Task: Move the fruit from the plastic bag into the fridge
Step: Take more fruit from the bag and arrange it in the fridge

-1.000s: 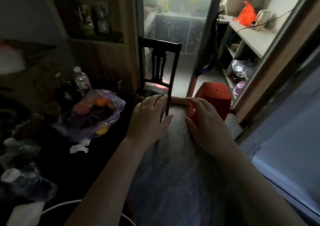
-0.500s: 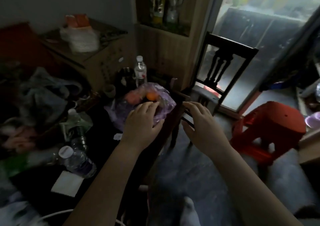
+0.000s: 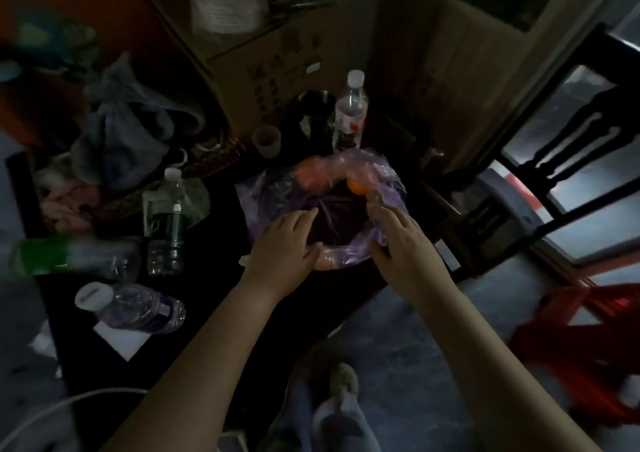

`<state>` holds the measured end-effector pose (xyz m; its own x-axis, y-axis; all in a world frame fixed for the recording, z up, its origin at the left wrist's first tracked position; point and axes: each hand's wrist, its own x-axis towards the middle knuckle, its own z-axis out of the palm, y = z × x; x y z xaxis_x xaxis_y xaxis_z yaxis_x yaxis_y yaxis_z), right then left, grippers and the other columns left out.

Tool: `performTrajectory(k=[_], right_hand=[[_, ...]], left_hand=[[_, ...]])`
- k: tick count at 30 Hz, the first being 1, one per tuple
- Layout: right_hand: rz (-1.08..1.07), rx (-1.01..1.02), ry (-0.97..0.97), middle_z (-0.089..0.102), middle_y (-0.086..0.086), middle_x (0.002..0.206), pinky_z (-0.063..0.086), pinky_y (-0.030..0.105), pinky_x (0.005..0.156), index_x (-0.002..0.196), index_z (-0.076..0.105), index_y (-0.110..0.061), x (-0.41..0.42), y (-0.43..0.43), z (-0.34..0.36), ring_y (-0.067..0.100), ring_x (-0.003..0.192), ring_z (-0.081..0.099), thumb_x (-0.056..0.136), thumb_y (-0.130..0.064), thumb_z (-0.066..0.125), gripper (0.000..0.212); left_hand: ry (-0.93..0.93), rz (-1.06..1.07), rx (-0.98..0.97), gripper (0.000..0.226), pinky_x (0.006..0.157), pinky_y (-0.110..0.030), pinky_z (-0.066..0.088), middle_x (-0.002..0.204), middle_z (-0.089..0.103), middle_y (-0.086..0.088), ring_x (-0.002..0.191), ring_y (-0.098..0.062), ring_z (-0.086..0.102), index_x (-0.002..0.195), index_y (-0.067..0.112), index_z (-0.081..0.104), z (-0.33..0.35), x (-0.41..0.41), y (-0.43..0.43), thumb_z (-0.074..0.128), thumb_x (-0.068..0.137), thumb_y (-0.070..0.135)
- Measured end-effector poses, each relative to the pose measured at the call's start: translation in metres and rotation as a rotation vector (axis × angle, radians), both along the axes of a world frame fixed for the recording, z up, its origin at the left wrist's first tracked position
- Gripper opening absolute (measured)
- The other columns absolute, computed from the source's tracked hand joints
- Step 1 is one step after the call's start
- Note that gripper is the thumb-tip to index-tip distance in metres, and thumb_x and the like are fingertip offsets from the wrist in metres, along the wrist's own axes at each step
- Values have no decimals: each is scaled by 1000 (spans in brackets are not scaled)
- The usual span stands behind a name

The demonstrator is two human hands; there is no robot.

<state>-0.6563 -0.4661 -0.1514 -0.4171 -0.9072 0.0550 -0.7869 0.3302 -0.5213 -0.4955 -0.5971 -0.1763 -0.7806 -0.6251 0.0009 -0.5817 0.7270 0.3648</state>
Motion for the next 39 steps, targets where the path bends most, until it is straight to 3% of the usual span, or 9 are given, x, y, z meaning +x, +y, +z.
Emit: performTrajectory(k=[7,16,22,24,39], right_hand=[[101,36,-51,39,0,146,41,40,104,143,35,-19,-62,-55,-43,18,133,38,94,-21,48,51],[288,142,8,24,2,156,24,32,113,149,24,-17,-106,-118,-82,18,142,21,95,-21,46,58],[314,221,60,15,6,158,12,41,119,150,20,-14,-132,-137,-104,22,146,8,95,-23,48,63],[294,246,79,15,7,158,10,42,119,150,20,-15,-139,-142,-108,24,146,7,93,-25,50,65],[227,364,-21,18,3,156,27,38,110,149,17,-20,-152,-163,-110,25,141,19,87,-31,61,76]], left_hand=[[-48,35,37,53,108,-31,29,147,38,0,133,-19,35,145,19,32,-38,-49,-28,47,96,32],[-77,-15,16,55,98,-42,44,141,43,-6,125,-28,44,141,17,39,-72,-94,-69,55,89,22],[-207,-5,-23,66,111,-38,22,157,16,-2,144,-22,15,150,20,16,-84,-109,-100,47,93,31],[-220,15,-16,69,114,-42,22,158,14,-4,144,-23,12,150,19,14,-85,-114,-108,48,93,33],[-151,156,-42,84,107,-43,32,147,25,-10,132,-31,24,145,16,27,-96,-137,-153,72,77,35]])
